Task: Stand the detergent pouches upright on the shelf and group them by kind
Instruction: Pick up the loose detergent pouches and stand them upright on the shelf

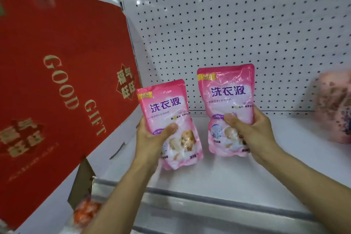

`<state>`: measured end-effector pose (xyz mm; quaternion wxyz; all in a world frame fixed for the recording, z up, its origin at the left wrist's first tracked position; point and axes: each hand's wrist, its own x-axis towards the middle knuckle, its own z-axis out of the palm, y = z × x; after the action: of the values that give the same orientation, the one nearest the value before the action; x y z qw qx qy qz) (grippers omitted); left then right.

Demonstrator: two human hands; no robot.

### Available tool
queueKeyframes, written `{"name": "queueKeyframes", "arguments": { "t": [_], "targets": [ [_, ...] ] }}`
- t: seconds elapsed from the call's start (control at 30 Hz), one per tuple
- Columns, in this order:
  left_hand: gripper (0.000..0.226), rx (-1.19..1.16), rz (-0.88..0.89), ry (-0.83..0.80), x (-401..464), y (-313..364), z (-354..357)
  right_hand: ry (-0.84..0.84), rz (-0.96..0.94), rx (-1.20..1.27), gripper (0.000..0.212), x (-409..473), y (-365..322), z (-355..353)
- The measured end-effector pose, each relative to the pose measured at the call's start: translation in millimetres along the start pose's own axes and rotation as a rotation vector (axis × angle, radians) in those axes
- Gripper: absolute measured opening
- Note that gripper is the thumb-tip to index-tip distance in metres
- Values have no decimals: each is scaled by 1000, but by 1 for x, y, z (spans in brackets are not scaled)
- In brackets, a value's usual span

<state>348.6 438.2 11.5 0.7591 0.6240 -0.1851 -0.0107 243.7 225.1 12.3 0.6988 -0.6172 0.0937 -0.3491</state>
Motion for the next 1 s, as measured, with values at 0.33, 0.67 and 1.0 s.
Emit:
{"name": "queueKeyframes", "arguments": {
  "t": [0.33,0.67,1.0],
  "targets": [
    [42,-46,-51,-87,93,-41,11,9,44,-60,46,74,48,19],
    [26,-175,-74,-45,133,-35,15,49,80,-4,24,93,31,26],
    [30,-52,-18,-39,210,-43,3,121,49,150,9,145,57,74]
  ]
}}
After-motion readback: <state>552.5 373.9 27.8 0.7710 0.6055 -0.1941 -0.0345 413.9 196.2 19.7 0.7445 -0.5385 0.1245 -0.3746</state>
